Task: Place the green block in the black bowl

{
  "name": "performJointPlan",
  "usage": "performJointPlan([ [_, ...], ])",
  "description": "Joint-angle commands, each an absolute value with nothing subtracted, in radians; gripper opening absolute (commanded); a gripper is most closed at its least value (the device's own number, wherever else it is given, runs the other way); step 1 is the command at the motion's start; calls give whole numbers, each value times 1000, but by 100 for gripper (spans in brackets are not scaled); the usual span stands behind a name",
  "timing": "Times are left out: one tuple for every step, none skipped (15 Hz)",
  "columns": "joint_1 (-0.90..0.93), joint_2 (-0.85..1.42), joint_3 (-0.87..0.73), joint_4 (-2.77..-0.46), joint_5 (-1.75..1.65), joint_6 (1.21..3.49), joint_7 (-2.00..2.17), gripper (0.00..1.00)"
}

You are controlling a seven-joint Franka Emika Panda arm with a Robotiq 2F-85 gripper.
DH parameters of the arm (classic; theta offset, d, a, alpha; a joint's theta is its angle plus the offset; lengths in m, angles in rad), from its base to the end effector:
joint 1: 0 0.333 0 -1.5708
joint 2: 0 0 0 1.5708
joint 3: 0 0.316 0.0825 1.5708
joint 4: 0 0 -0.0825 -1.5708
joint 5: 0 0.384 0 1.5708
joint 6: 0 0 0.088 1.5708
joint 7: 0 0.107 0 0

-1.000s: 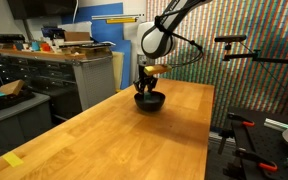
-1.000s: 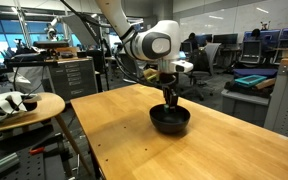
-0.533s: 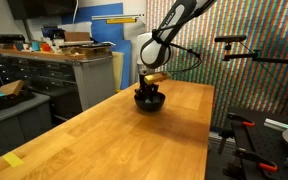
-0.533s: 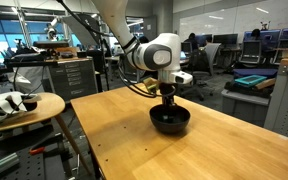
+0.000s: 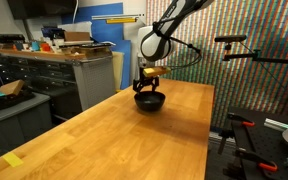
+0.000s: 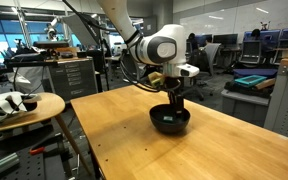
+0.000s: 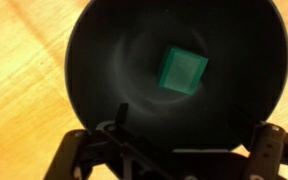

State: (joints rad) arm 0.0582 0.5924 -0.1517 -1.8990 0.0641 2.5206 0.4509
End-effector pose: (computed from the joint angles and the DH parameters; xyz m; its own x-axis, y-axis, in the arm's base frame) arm 0.6325 -0.0555 0.1929 0.8417 -0.5373 0.0537 -0.5391 -0.8419 0.0243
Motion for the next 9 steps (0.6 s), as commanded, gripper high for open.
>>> performJointPlan([
  [49, 520, -153, -1907, 69, 2482, 451, 100],
  [48, 507, -150, -1906, 65, 2471, 444, 100],
  [45, 494, -145, -1904, 64, 2457, 436, 100],
  [44, 483, -142, -1902, 62, 2439, 427, 100],
  [46, 474, -141, -1899, 52, 2422, 421, 100],
  [48, 465, -139, -1898, 44, 2403, 413, 100],
  [51, 458, -139, -1896, 34, 2388, 409, 100],
  [54, 452, -139, -1896, 22, 2372, 404, 100],
  [54, 447, -135, -1895, 14, 2353, 395, 100],
])
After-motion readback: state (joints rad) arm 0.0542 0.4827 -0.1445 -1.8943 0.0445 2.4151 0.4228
